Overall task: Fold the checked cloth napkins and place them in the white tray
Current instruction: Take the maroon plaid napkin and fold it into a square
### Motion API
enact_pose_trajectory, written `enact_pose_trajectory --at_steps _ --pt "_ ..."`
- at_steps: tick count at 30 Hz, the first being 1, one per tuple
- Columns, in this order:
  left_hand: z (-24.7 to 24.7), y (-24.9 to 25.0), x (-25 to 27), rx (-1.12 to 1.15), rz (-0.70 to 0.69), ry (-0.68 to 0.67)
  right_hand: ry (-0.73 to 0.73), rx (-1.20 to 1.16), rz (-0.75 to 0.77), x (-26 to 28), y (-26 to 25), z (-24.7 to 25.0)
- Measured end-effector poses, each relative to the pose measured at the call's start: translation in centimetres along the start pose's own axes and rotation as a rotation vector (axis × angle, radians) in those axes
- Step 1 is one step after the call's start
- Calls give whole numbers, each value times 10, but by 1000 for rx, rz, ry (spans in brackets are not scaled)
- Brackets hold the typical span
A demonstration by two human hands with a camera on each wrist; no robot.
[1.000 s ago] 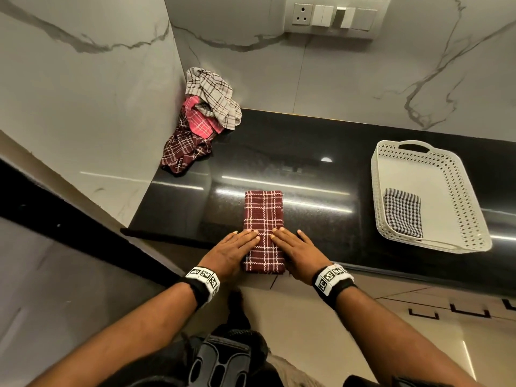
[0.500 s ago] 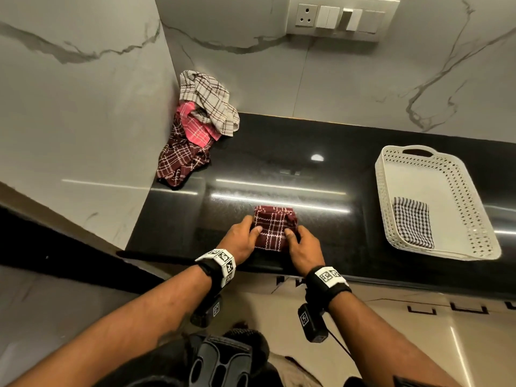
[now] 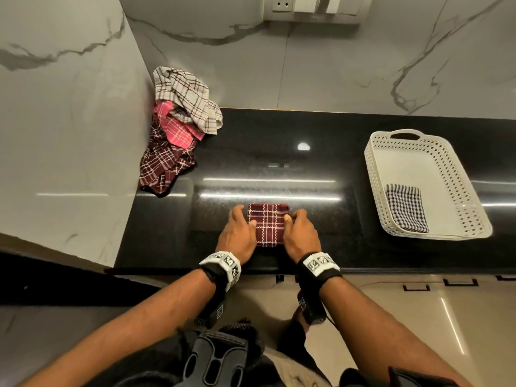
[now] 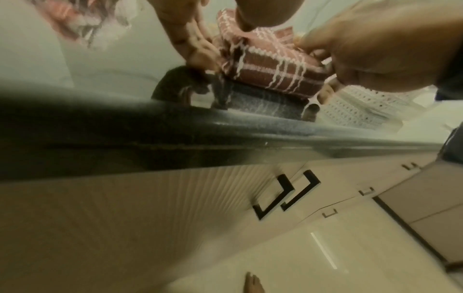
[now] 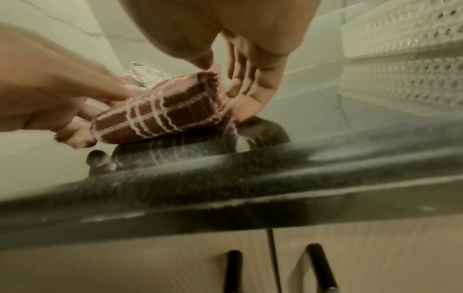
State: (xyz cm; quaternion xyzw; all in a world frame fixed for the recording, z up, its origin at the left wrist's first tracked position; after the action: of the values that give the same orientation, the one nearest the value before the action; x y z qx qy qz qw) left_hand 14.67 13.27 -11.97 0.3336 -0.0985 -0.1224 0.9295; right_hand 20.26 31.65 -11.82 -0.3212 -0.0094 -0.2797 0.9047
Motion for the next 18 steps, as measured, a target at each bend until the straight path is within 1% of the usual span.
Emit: enact_pose_trajectory --at_steps 2,3,4,5,6,7,9,12,18 --pt "9 20 14 -163 -223 70 123 102 201 21 -18 13" --pt "8 29 21 -243 -334 80 157 168 307 33 -29 14" --pt "2 34 26 -309 -424 63 146 223 406 43 -38 10" --pt "-6 38 29 -364 -496 28 81 265 484 49 -43 -2" --pt "-16 39 29 -416 -548 -11 -17 310 534 53 -46 -17" --pt "-23 40 26 -466 -578 -50 -111 367 547 53 -45 -31" --pt "-33 39 14 -553 -571 -131 -205 477 508 41 -40 -45" --pt "-40 23 -3 -640 -490 -253 -291 562 424 21 -27 -51" --pt "-48 9 -11 -666 -455 -336 -395 532 410 9 -18 -60"
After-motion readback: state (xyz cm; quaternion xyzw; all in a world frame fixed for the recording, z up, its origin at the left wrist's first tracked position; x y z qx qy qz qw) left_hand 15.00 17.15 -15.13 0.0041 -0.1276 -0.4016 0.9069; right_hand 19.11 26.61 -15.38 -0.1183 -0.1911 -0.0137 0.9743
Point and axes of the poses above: each hand's wrist, its own x-axis away from the middle knuckle, its own z-axis out of the back of the hand, y = z × x, the point moved 10 cm from there along -x, towards the middle knuckle, and after that the axes turned 2 degrees about -z, right-handed, at the moved point
